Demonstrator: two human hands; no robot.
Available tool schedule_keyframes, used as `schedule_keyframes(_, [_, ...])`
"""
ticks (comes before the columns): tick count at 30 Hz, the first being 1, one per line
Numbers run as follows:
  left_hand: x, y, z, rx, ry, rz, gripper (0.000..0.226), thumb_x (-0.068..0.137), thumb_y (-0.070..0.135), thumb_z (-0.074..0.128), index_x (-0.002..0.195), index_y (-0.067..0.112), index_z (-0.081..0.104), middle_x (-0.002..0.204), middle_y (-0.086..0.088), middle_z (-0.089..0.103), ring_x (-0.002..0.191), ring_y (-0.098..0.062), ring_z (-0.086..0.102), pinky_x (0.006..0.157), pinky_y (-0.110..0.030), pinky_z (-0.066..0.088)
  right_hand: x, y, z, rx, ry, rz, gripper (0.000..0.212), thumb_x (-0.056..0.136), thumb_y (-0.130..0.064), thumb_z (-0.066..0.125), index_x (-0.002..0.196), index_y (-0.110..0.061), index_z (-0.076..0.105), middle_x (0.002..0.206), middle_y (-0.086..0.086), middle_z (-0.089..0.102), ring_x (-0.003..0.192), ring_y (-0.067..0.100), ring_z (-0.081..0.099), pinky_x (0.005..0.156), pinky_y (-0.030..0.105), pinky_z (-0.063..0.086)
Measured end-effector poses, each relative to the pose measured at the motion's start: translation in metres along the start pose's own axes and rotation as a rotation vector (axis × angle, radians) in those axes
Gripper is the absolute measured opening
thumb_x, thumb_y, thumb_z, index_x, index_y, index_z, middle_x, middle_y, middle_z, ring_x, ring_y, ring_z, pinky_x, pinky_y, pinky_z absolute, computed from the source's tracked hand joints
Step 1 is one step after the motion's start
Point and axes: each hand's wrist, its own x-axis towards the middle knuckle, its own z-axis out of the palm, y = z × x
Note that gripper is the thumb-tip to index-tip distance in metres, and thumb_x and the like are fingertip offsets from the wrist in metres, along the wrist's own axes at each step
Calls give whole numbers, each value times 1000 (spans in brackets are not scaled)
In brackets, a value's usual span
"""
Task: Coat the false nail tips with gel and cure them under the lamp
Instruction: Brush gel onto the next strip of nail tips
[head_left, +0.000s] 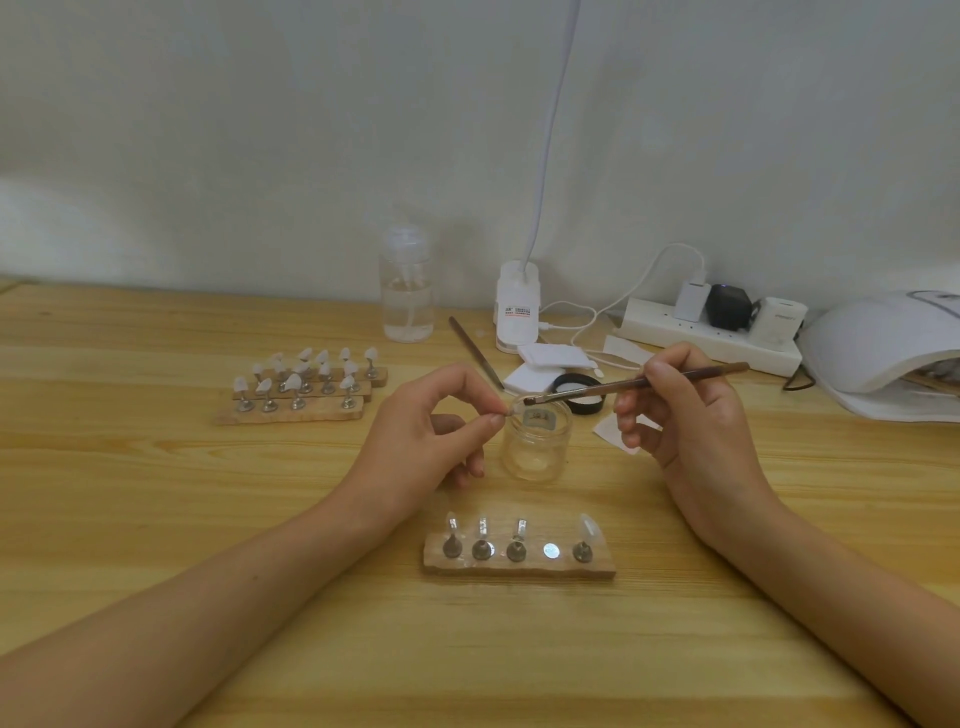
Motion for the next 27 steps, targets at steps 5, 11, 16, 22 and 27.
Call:
schedule_keyframes(5, [1, 0, 0, -4, -5, 1, 4, 90, 6, 67, 89, 8, 65, 57, 9, 63, 49, -9, 58, 48, -20, 47, -1, 1, 2, -33, -29, 4, 19, 99, -15, 49, 81, -17, 55, 68, 4, 64, 60, 15, 61, 50, 23, 49])
schedule_keyframes(11, [1, -1, 0, -5, -2, -1, 4, 90, 5, 67, 89, 7, 64, 56, 9, 62, 50, -11, 58, 48, -21, 47, -1, -1, 2, 16, -51, -13, 14, 95, -22, 53, 83, -17, 54, 68, 4, 65, 61, 14, 61, 50, 22, 48])
schedule_keyframes(16, [2, -2, 0, 4, -8, 5, 5, 90, 5, 67, 88, 9, 64, 57, 10, 62, 49, -9, 58, 48, -21, 47, 0, 1, 0, -18, 24, 19, 19, 101, -13, 48, 83, -14, 54, 66, 4, 64, 58, 13, 60, 49, 22, 49])
schedule_keyframes(22, [1, -1, -1, 4, -11, 5, 5, 91, 5, 66, 88, 9, 64, 58, 12, 63, 50, -9, 58, 48, -21, 47, -2, 0, 3, -22, -21, 10, 18, 98, -17, 51, 81, -17, 55, 67, 4, 64, 60, 14, 61, 49, 23, 49])
schedule_keyframes(27, [1, -2, 0, 0, -8, 3, 4, 91, 5, 66, 89, 7, 64, 57, 11, 62, 50, -9, 58, 48, -20, 46, 0, 0, 1, 27, 9, 15, 17, 98, -17, 52, 81, -17, 55, 67, 3, 65, 59, 13, 60, 49, 21, 48])
